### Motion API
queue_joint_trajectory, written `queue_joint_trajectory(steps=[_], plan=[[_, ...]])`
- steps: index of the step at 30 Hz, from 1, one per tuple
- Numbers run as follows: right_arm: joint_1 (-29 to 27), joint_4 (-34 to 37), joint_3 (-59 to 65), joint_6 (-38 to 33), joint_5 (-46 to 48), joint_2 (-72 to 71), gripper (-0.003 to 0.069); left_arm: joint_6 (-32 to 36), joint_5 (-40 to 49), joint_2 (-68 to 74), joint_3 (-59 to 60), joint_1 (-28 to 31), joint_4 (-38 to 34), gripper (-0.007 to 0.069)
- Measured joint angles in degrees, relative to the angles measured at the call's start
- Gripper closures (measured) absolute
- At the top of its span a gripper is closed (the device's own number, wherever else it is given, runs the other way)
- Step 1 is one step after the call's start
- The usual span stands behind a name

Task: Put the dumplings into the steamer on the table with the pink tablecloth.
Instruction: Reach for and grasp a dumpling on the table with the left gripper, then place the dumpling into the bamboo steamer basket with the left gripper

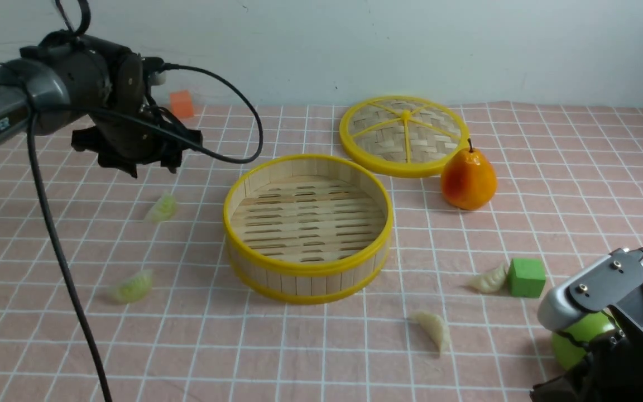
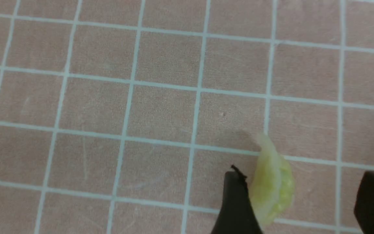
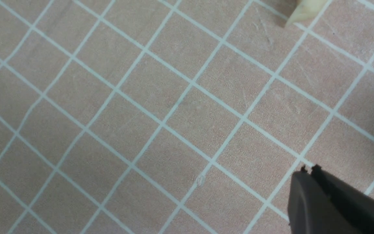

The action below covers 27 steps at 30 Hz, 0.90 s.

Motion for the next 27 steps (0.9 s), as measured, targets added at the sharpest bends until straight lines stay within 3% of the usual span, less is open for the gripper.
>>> queue_joint_trajectory(steps=[6, 11, 13, 19, 22, 27], plan=[[0.00, 0.00, 0.00, 0.00, 0.00, 0.00, 0.0648, 0.84, 0.67, 6.49, -2.18, 0.57, -1.44, 0.0169], [0.00, 0.07, 0.00, 0.00, -0.06, 0.00, 0.0646, 0.93, 1.00, 7.89, -2.52, 0.56, -2.99, 0.0304], [0.00, 0.26, 0.00, 0.00, -0.06, 0.00, 0.0646, 0.93, 1.89, 7.83, -2.52, 0.56, -4.01, 0.0419], [0.00, 0.42, 0.00, 0.00, -0.75, 0.00, 0.0645, 3.36, 6.04, 3.65, -2.52, -0.36, -10.79, 0.0414], [0.00, 0.42, 0.00, 0.00, -1.57, 0.00, 0.0645, 7.94, 6.03, -2.40, -2.81, -3.51, -19.08, 0.0414], [0.00, 0.44, 0.00, 0.00, -2.05, 0.00, 0.0645, 13.89, 5.08, -4.09, -3.19, -8.47, -26.17, 0.0414]])
